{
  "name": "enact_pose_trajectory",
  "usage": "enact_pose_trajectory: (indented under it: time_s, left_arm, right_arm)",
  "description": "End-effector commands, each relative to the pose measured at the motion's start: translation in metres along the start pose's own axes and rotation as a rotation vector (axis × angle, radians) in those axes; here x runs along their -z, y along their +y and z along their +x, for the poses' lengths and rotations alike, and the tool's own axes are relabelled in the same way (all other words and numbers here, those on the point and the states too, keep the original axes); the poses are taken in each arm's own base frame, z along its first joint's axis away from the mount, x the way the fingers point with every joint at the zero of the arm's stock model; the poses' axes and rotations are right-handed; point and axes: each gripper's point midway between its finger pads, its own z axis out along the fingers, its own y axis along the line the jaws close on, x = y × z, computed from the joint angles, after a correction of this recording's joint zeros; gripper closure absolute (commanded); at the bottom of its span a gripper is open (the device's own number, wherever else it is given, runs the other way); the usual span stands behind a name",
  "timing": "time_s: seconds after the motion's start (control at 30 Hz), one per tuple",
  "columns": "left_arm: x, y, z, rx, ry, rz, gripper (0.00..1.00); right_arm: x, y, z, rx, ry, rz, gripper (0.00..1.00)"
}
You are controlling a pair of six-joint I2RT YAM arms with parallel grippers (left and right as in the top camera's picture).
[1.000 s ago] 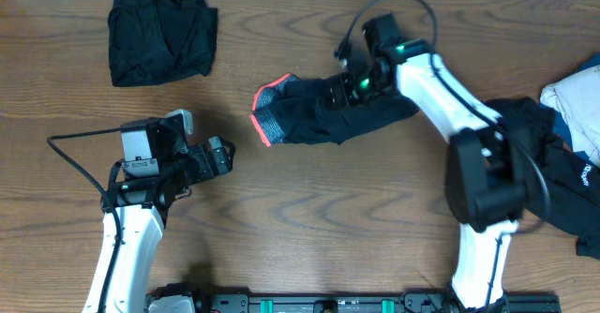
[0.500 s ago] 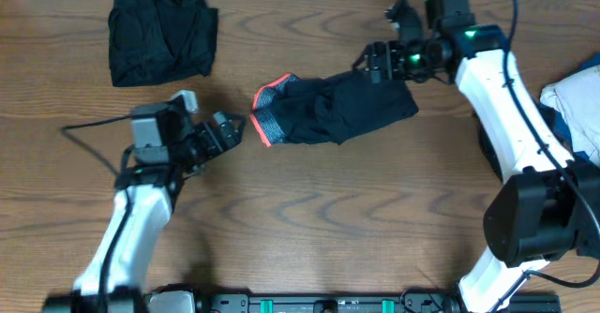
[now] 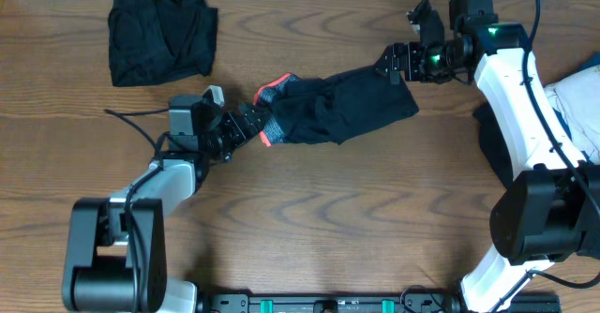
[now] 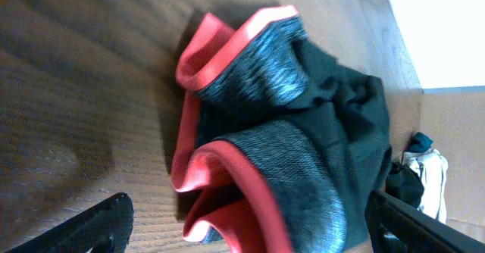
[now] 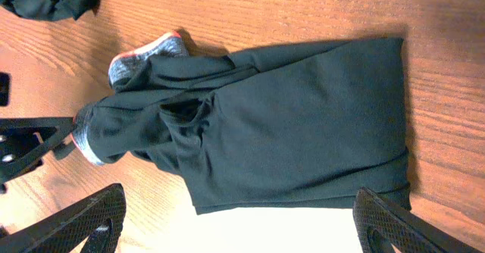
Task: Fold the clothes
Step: 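Grasp the red-trimmed waistband with the left gripper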
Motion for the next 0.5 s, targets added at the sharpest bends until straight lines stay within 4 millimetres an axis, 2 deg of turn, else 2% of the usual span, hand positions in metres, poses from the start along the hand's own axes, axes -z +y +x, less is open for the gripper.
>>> enact_pose_trajectory:
  time_s: [0.0,0.27,0.47]
  left_arm:
    - [-0.009,0.008,0.003,0.035,0.022,-0.009,0.02]
    - [-0.017,0.02,0.01,0.087,0.044,-0.034,0.02]
    - [-0.022,0.008,0.012,0.066,0.041,-0.003,0.02]
  right_arm:
    - [0.0,-0.003,0.0,0.016,0.002,0.008,0.06]
    - [0.0,-0.003,0.001,0.026,0.005,0.008,0.07]
    - [0.0,-0.003,0.001,0.025,0.006,0.008,0.07]
